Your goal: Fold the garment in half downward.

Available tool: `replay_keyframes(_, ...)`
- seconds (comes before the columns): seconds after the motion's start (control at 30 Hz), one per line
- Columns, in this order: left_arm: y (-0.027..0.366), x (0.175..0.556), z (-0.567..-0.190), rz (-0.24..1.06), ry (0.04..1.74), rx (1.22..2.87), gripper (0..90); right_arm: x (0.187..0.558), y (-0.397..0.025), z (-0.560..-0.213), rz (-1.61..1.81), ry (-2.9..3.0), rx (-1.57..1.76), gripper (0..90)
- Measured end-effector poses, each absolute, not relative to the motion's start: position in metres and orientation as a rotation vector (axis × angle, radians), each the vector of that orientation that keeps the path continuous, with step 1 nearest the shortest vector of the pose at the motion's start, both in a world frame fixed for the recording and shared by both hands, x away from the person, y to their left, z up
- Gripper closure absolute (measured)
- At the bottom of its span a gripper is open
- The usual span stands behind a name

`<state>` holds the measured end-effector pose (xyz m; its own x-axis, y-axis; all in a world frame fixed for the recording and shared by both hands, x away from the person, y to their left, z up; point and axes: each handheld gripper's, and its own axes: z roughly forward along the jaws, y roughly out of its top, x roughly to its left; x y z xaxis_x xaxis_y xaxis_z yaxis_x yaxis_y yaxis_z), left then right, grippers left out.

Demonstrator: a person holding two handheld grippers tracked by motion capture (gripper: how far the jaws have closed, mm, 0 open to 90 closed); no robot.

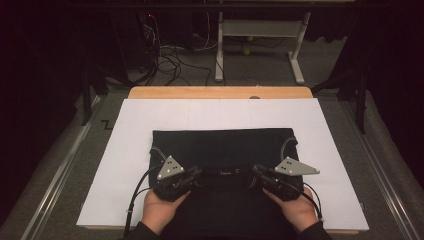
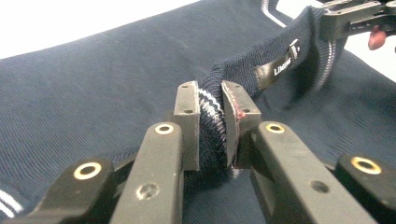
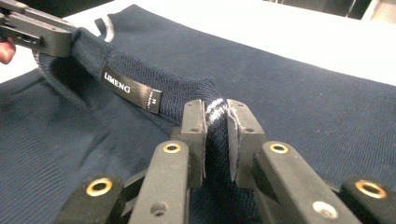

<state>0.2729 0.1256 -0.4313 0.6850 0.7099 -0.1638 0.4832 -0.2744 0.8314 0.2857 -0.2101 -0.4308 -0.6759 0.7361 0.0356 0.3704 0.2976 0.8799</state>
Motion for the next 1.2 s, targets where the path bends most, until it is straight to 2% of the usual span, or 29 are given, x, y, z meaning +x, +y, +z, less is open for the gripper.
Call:
replay_keyframes(0.47,0.127,0.224,-0.442,0.241,0.864,2.004,73.6,0.233,-0.224,-0.445,1.364,2.248,0.931,80.2)
replay_keyframes(0.8,0.129,0.204,-0.438,0.224,0.822,2.004,73.6,0.213,-0.229,-0.439,1.409,2.246,0.897,81.4)
replay_keyframes(1.07,0.126,0.208,-0.460,0.160,0.862,2.098,73.3,0.217,-0.226,-0.460,1.308,2.379,0.941,80.8)
replay_keyframes(1.13,0.125,0.210,-0.463,0.141,0.872,2.107,70.5,0.218,-0.226,-0.460,1.306,2.386,0.949,79.7)
replay_keyframes(1.2,0.125,0.211,-0.464,0.134,0.878,2.114,62.7,0.217,-0.225,-0.460,1.311,2.384,0.948,76.5)
